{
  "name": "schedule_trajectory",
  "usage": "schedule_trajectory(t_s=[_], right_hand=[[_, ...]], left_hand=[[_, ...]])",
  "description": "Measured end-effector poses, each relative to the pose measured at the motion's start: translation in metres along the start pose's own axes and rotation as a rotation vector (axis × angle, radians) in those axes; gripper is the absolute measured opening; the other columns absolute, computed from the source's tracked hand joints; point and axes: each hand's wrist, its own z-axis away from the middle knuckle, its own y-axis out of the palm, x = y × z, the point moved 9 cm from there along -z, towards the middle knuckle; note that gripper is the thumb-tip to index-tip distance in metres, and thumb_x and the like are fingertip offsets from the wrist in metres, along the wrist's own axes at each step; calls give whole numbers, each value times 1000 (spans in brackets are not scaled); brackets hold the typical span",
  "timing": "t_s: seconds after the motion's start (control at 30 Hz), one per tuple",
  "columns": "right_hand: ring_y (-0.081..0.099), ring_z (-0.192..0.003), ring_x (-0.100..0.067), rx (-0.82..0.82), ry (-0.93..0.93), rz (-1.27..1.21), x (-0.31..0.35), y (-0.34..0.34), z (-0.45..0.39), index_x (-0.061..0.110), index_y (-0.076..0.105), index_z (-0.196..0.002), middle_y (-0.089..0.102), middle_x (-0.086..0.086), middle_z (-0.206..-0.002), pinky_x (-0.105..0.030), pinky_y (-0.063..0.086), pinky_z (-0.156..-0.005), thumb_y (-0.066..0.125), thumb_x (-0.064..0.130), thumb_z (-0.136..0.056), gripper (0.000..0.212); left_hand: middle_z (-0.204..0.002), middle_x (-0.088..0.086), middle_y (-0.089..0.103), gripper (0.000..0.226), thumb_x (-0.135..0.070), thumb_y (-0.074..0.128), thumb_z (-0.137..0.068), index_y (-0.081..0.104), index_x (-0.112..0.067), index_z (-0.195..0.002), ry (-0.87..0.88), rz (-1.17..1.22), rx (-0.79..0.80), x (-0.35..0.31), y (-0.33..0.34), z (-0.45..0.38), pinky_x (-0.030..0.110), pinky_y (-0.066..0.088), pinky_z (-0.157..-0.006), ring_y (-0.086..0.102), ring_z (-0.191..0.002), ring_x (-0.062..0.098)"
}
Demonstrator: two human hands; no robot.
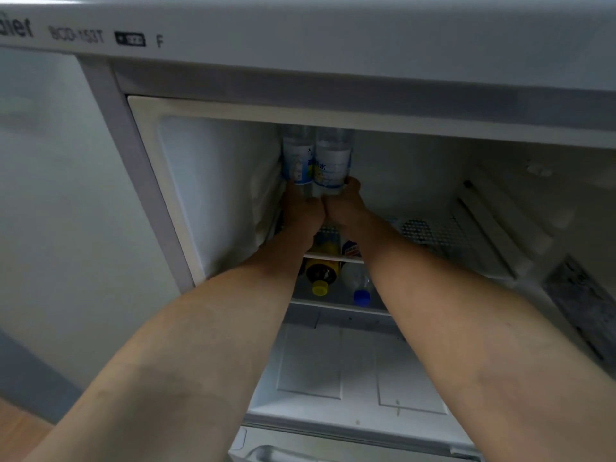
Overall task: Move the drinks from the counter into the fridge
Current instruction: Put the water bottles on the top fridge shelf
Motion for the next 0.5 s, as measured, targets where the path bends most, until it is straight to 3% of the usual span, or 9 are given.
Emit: schedule_trajectory(t_s=[0.1, 0.17, 0.2, 0.27, 0.3, 0.37, 0.5], right_hand=[[55, -99, -25, 61, -56, 78, 3, 3, -8, 1, 45, -135, 57, -17, -117, -33, 49, -85, 54, 7, -97, 40], [56, -90, -23, 52, -93, 99, 7, 1, -10, -4, 50, -131, 58, -15, -109, -23, 50, -69, 52, 2, -97, 35], [57, -90, -22, 51, -117, 106, 9, 1, -10, -6, 50, -131, 59, -16, -110, -20, 52, -68, 51, -1, -97, 34], [59, -102, -28, 66, -133, 129, 11, 3, -10, -6, 49, -134, 60, -20, -122, -28, 53, -87, 51, -1, -97, 36], [59, -105, -28, 80, -136, 145, 12, 4, -11, -6, 50, -132, 60, -24, -124, -32, 52, -93, 51, 0, -98, 35], [57, -101, -26, 110, -145, 164, 13, 5, -10, -9, 56, -125, 60, -29, -124, -32, 51, -90, 49, 2, -100, 28], [53, -125, -31, -48, -90, 99, 5, -16, -7, 5, 46, -142, 51, -18, -141, -43, 44, -108, 47, 3, -100, 42]], left_hand=[[-139, 14, 51, 38, -10, 39, -105, 42, -4, -143, -52, -34, 1, 7, -5, -8, 23, 39, -97, 52, -119, 23], [-127, 8, 55, 34, -12, 39, -105, 47, -7, -137, -68, -72, 15, 8, -7, -12, 16, 42, -82, 55, -98, 15], [-115, 6, 56, 30, -12, 39, -105, 52, -6, -131, -84, -80, 36, 8, -6, -13, 11, 42, -70, 52, -85, 11], [-92, 1, 52, 22, -13, 36, -106, 58, -9, -107, -119, -92, 74, 9, -1, -14, 9, 37, -49, 46, -72, 9], [-84, -1, 49, 24, -14, 35, -107, 54, -12, -93, -126, -99, 81, 8, 0, -15, 9, 35, -46, 45, -71, 10], [-82, 0, 49, 22, -14, 35, -106, 52, -13, -92, -132, -67, 68, 6, 1, -13, 14, 38, -51, 46, -71, 10], [-114, 11, 62, 30, -16, 37, -105, 57, -6, -124, -122, 70, 38, 8, 2, -6, 28, 51, -80, 58, -97, 22]])
